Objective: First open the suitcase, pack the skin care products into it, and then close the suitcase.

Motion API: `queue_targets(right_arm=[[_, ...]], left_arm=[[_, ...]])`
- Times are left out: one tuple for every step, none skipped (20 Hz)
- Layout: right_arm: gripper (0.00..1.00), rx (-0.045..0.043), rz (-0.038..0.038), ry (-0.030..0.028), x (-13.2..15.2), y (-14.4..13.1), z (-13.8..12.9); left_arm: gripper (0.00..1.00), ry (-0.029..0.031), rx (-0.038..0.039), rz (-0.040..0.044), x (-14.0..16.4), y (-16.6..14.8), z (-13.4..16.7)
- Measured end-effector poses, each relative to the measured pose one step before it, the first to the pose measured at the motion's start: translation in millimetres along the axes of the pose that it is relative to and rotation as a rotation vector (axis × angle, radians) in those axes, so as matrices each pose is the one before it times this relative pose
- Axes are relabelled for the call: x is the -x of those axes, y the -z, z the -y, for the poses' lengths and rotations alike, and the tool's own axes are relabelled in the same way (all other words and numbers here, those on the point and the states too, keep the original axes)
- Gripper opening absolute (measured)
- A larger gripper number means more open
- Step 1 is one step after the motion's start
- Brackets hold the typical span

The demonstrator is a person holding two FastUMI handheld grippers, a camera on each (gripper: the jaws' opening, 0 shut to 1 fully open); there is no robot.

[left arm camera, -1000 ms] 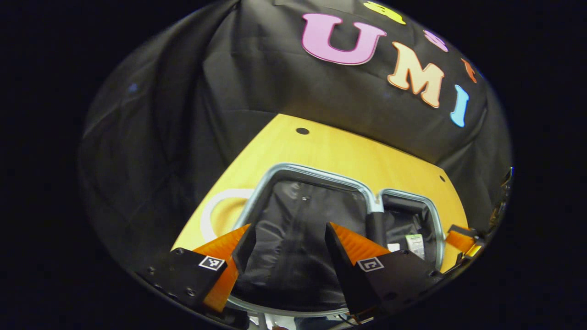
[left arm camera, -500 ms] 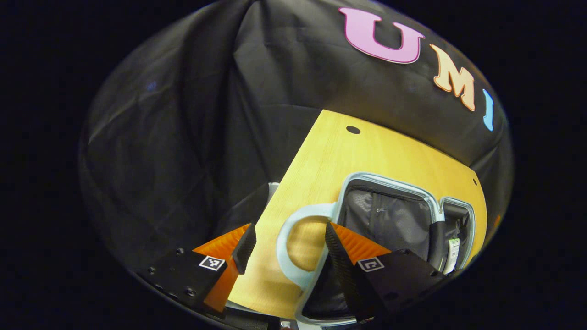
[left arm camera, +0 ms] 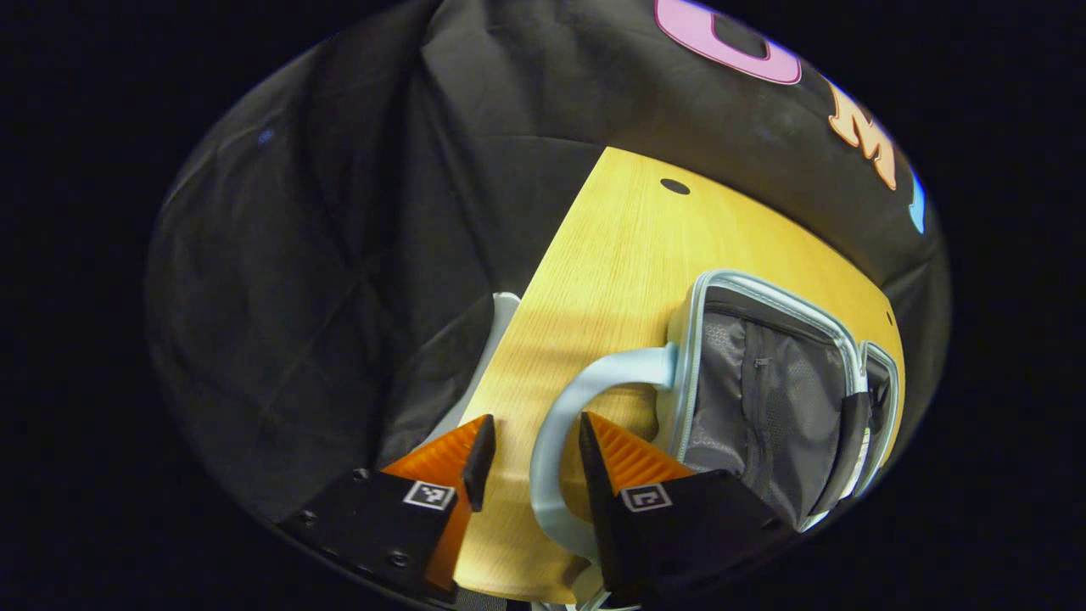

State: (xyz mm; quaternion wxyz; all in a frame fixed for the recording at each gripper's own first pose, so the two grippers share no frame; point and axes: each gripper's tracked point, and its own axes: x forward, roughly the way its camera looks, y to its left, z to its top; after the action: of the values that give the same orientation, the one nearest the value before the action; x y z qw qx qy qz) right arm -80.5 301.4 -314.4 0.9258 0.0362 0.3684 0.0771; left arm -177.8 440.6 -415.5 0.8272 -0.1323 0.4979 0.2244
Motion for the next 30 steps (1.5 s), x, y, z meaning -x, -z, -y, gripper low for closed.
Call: queue_targets(right_arm=[[0.98, 0.00356, 0.00587, 0.00355, 1.74, -0.82, 1.08], [0.98, 0.00202, 0.01042, 0.00553, 0.86, -1.69, 1.98], [0.98, 0.00756, 0.01182, 0.00914, 1.58, -2.52, 2.27], [0.98, 0.00838, 0.01433, 0.00982, 0.50, -3.02, 3.14], [0.98, 0.00677, 0.01290, 0.00440, 1.78, -3.41, 2.53], [0.98, 0.00523, 0.01417, 0.00328, 0.13, -3.12, 1.11], [0.98, 0.00297, 0.01045, -0.00181, 0.97, -4.09, 1.09], [0.98, 0.00316, 0.00912, -0.00163, 0.03, -2.36, 1.55], [0.98, 0.00338, 0.00879, 0.00013, 0.13, -2.40, 2.46], [0.98, 0.00303, 0.00612, -0.00104, -0.69, -0.72, 1.80], [0.98, 0.00039, 0.00170, -0.00536, 0.34, -1.44, 1.07], [0.98, 0.00023, 0.00160, -0.00763, 0.62, -0.72, 1.15], [0.98, 0.00091, 0.00054, -0.00748, 0.09, -0.05, 1.36], [0.98, 0.00357, 0.00170, -0.01167, -0.63, -2.78, 1.66], [0.98, 0.00585, 0.01201, -0.01199, 1.63, -3.08, 1.74], [0.98, 0.00778, 0.02655, -0.00378, 0.68, -5.18, 3.63], [0.98, 0.00629, 0.03080, -0.00241, 0.49, -6.98, 4.38], [0.98, 0.00753, 0.02248, -0.01365, -0.06, -4.92, 2.97], [0.98, 0.01798, 0.00197, -0.02631, 1.88, -1.78, 0.74], [0.93, 0.02327, -0.00290, -0.02300, 1.17, 1.30, 2.77], [0.98, 0.02294, 0.00309, -0.01800, 1.19, -2.22, 5.34], [0.99, 0.01664, 0.01224, -0.01167, 1.36, -6.38, 7.18], [0.99, 0.00896, 0.01135, -0.00457, 1.99, -5.79, 8.01], [0.99, -0.00159, 0.00732, -0.00951, 3.09, -3.67, 6.14], [0.95, -0.00356, 0.01080, -0.01037, 3.27, -4.50, 4.38], [0.95, 0.00157, 0.01025, -0.00413, 0.89, -3.25, 5.78], [0.95, -0.00067, 0.00586, -0.00260, 1.40, -1.35, 6.47], [0.99, -0.00767, 0.00256, -0.00800, 1.67, -0.16, 4.37], [0.99, -0.01009, 0.00759, -0.00863, 2.49, -2.41, 3.30], [0.98, -0.00425, 0.00833, -0.00247, 1.76, -1.87, 4.67]], left_arm=[[0.46, -0.01095, 0.00215, -0.01532, -1.48, 4.37, -0.96], [0.33, 0.00501, 0.01340, -0.00376, -0.35, 0.61, 2.00], [0.26, 0.00136, 0.00382, 0.00934, 0.42, -2.17, 2.44], [0.20, 0.00135, -0.00056, 0.01238, 2.23, -1.67, 1.92], [0.18, 0.00032, -0.00750, 0.00674, 3.61, -1.50, 2.00], [0.13, 0.00102, -0.01128, 0.00294, 4.24, -1.37, 2.21], [0.11, 0.00060, -0.01261, 0.00573, 5.46, -1.24, 2.13], [0.07, -0.01252, -0.01060, 0.00727, 5.02, -3.41, 0.55], [0.05, -0.01040, -0.00947, 0.02607, 6.51, -6.65, 0.36], [0.03, -0.00656, -0.00289, 0.02380, 7.83, -6.14, 0.41], [0.02, 0.00019, -0.00759, 0.02172, 11.37, -7.52, 1.91], [0.01, -0.00498, -0.00524, 0.02043, 12.27, -8.85, 2.09], [0.01, 0.00615, -0.01161, 0.02301, 12.47, -8.62, 4.81], [0.00, 0.00111, -0.00009, 0.01066, 13.06, -5.82, 5.90], [0.00, 0.00520, -0.00806, 0.02643, 8.78, -7.55, 5.89], [0.00, 0.00559, -0.01381, 0.02132, 10.00, -5.91, 5.54], [0.00, -0.00043, -0.01992, 0.02637, 13.11, -6.11, 3.83], [0.00, -0.00675, -0.01610, 0.02403, 12.55, -8.19, 4.76], [0.00, -0.00908, -0.00608, 0.01820, 9.70, -7.28, 5.89], [0.00, -0.00992, 0.00478, 0.01953, 10.64, -7.03, 8.57], [0.00, -0.00379, -0.00534, 0.01598, 11.61, -4.06, 10.76], [0.00, -0.00666, -0.01434, 0.01685, 9.58, -5.62, 7.16], [0.00, -0.00335, -0.00683, 0.00846, 9.36, -1.92, 6.75], [0.00, -0.00661, 0.00034, 0.00471, 8.81, -3.90, 8.77], [0.00, 0.00232, -0.00159, 0.01281, 9.48, -5.65, 9.79], [0.00, 0.00474, -0.00413, 0.01994, 7.21, -6.08, 9.68], [0.00, -0.00257, -0.00305, 0.00590, 7.73, -1.09, 9.59], [0.00, 0.00453, -0.00711, 0.00981, 6.10, -3.73, 8.96], [0.00, 0.00258, -0.00683, 0.00792, 7.30, -3.12, 9.98], [0.00, 0.00829, -0.00863, 0.01062, 5.85, -5.25, 10.70]])
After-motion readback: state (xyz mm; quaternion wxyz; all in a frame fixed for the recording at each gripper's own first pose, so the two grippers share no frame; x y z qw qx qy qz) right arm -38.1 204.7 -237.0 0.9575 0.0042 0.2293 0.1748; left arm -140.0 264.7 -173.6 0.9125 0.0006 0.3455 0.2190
